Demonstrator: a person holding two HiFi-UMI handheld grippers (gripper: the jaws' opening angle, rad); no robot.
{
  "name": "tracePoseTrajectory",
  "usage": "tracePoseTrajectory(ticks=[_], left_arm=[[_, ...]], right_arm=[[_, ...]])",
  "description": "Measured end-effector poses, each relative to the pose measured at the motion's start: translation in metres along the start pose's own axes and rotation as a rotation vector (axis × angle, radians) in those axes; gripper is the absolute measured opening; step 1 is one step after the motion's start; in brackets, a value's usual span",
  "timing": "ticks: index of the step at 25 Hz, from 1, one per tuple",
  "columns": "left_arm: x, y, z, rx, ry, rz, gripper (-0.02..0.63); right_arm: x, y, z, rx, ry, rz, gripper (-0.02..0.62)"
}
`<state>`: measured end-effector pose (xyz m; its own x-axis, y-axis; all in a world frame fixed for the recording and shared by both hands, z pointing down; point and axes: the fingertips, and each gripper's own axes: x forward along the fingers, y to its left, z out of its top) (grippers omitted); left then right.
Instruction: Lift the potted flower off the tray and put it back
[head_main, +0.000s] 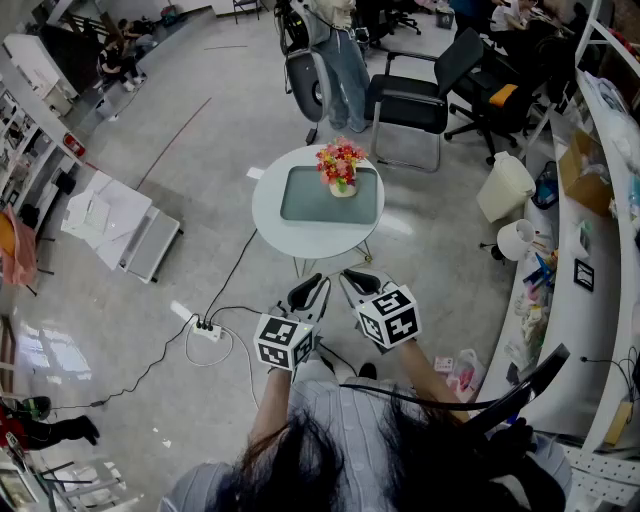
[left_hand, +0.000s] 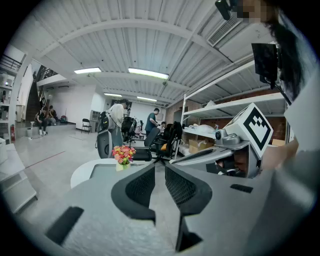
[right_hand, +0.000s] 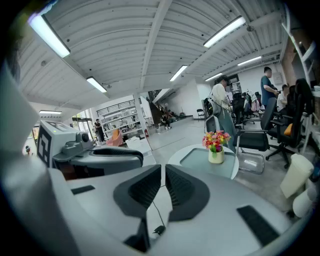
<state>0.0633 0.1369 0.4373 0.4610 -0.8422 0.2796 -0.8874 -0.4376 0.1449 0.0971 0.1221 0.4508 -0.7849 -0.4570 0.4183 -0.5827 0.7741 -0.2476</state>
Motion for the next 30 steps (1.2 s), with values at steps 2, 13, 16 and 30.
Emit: tracePoseTrajectory(ticks=[2, 13, 16, 30], left_arm=[[0.002, 0.001, -0.001, 0.0, 0.002, -0.001, 0.063], [0.004, 0.008, -0.01, -0.008, 0.03, -0.015, 0.064], [0.005, 0.01, -0.01, -0.018, 0.036, -0.021, 0.064], [0.003, 0.066, -0.002, 0.005, 0.069, -0.064, 0.064]], right_arm=[[0.001, -0.003, 0.0, 0.001, 0.001, -0.005, 0.046], [0.008, -0.004, 0.001, 0.022, -0.003, -0.01, 0.046], [0.01, -0.003, 0.002, 0.023, -0.017, -0.013, 0.046], [0.058, 0.013, 0.029, 0.027, -0.031, -0.025, 0.046]])
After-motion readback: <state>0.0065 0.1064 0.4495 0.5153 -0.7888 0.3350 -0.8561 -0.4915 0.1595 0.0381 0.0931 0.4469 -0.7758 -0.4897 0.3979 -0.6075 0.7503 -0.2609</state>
